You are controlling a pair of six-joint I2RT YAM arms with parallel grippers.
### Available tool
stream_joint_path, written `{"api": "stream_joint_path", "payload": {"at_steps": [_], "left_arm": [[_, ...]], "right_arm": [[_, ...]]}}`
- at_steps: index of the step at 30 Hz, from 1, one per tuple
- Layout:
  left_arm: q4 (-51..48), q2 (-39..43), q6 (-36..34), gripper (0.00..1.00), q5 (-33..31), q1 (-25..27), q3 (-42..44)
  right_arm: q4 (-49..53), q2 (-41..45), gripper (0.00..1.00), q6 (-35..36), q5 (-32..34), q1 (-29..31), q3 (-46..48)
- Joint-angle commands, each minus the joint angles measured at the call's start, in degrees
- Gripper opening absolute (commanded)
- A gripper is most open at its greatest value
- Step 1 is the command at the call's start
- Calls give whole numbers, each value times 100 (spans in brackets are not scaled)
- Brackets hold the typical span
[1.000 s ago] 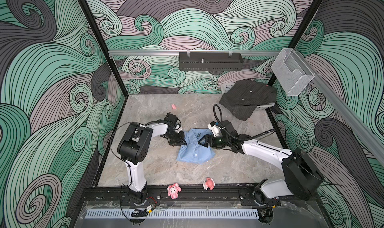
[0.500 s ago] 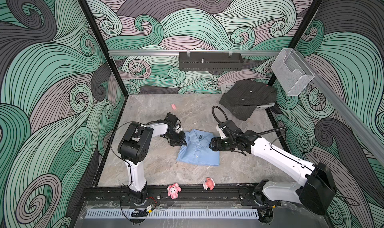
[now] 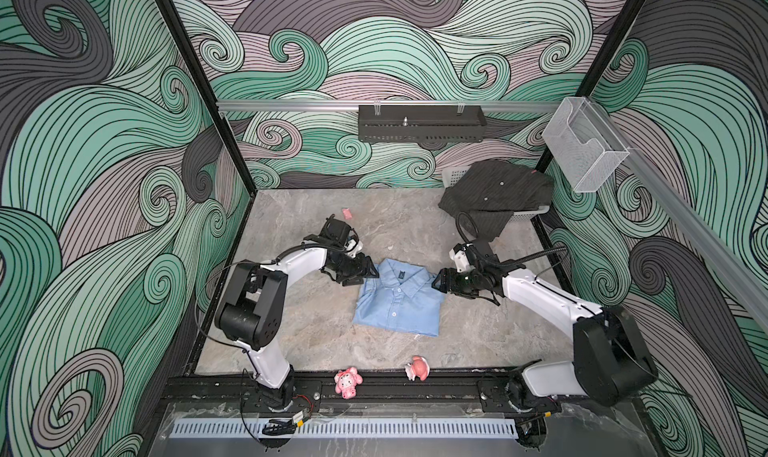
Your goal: Fold and stack the long sleeve shirts
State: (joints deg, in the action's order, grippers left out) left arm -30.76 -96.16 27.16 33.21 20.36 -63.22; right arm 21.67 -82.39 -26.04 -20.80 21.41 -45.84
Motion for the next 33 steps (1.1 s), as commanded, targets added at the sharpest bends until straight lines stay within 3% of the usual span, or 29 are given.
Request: {"api": "stream_joint_path", "payload": {"at_steps": [1, 6, 8, 14, 19, 24, 29, 33], "left_arm": [[-522, 368, -261, 64, -307, -47, -301], [-702, -84, -384, 55, -240, 5, -577], [-632, -305, -400, 56, -254, 12, -663], [-523, -1089, -395, 58, -244, 65, -1127], [-727, -1656, -487, 47, -467, 69, -1575], [-785, -1921, -468, 29, -451, 65, -1849], [-975, -2005, -503, 37, -634, 74, -2018], [-1140, -2318, -527, 38, -718, 81, -2129]], "right_arm": [[-571, -205, 60, 236, -309, -60, -184], [-674, -358, 17, 453, -385, -64, -277], [-699, -268, 7, 581, -392, -25, -283], [-642, -121, 4, 982, -193, 56, -284], [-654, -154, 4, 1022, -180, 66, -300], [-621, -190, 4, 1081, -188, 74, -320], [-624, -181, 4, 1086, -195, 74, -291], [-657, -190, 4, 1075, -204, 79, -284]]}}
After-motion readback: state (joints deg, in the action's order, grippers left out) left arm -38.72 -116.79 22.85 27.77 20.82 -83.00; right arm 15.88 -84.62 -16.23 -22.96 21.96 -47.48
